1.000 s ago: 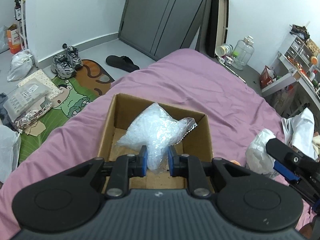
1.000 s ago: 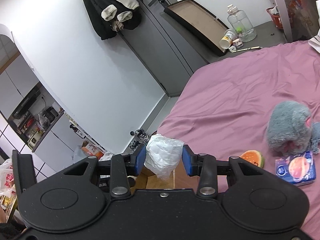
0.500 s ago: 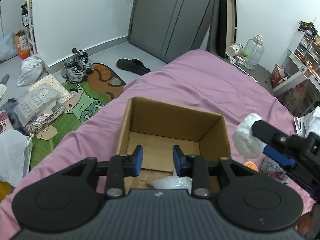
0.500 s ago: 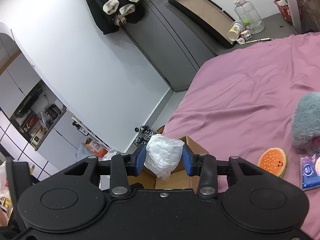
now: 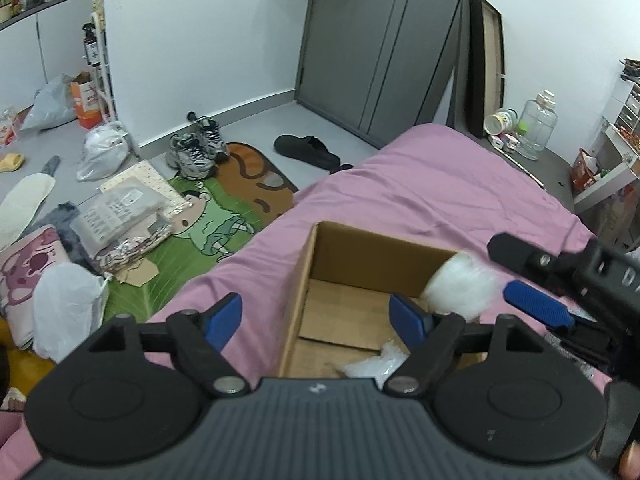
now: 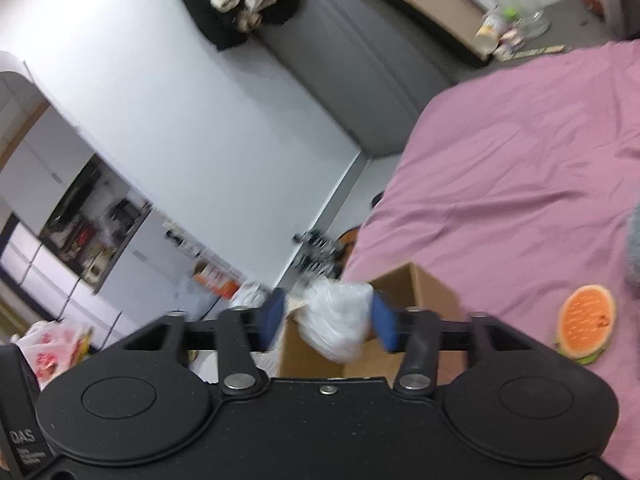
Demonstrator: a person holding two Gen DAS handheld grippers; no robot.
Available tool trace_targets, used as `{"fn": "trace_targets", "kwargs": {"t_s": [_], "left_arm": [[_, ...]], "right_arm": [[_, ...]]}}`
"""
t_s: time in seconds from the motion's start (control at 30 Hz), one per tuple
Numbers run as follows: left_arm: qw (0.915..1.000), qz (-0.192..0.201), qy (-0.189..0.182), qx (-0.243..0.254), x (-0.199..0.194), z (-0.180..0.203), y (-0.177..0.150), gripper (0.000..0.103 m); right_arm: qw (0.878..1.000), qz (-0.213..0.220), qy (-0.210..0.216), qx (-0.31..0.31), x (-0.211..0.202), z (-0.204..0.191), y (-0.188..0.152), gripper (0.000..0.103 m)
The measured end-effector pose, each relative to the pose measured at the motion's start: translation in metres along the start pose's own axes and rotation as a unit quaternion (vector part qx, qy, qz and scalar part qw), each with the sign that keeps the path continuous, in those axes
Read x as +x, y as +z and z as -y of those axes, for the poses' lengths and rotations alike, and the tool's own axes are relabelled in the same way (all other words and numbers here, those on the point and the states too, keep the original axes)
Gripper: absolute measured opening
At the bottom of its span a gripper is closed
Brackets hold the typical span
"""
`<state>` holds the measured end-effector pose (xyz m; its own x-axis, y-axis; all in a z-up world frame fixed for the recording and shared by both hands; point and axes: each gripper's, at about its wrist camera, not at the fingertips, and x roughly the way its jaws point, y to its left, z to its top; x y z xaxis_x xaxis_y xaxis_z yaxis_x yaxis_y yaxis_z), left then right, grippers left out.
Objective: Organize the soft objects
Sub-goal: 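Lower the white bundle into the box and open the right tool, then withdraw both tools from the box back toward the remaining items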
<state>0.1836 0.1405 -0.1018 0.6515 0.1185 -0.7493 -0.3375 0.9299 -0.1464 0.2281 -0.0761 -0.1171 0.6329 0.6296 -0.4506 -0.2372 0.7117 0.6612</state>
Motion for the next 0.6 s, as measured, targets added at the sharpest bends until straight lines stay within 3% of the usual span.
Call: {"fn": "trace_targets", "kwargs": {"t_s": [0.03,0.2,0.33,0.6], "left_arm": [[1.0,0.0,0.001,-0.002,-0.002,-0.001,0.0,0.081],[1.0,-0.005,0.005,0.002,-0.014,0.001,-0.003,0.095],[0.9998,-0.02,-0.004,0.002,-0.021,0.006,-0.007,0.097],[0.9996,-0.014,-0.023,0.012,-0.042,0.024,-0.01,0.103]], "right_arm": [[1.0,-0.002,-0.003,0.001,-0.001,-0.001,0.001,0.069],[1.0,-0.009,-0.021,-0.005,-0.016,-0.004,0.009,0.073],[0.998,-0.016,-0.049,-0.032,-0.033,-0.007,0.015,0.082],[0.992,-0.034,-0.089,-0.087,-0.068,-0.002,0.025,0.086]]}}
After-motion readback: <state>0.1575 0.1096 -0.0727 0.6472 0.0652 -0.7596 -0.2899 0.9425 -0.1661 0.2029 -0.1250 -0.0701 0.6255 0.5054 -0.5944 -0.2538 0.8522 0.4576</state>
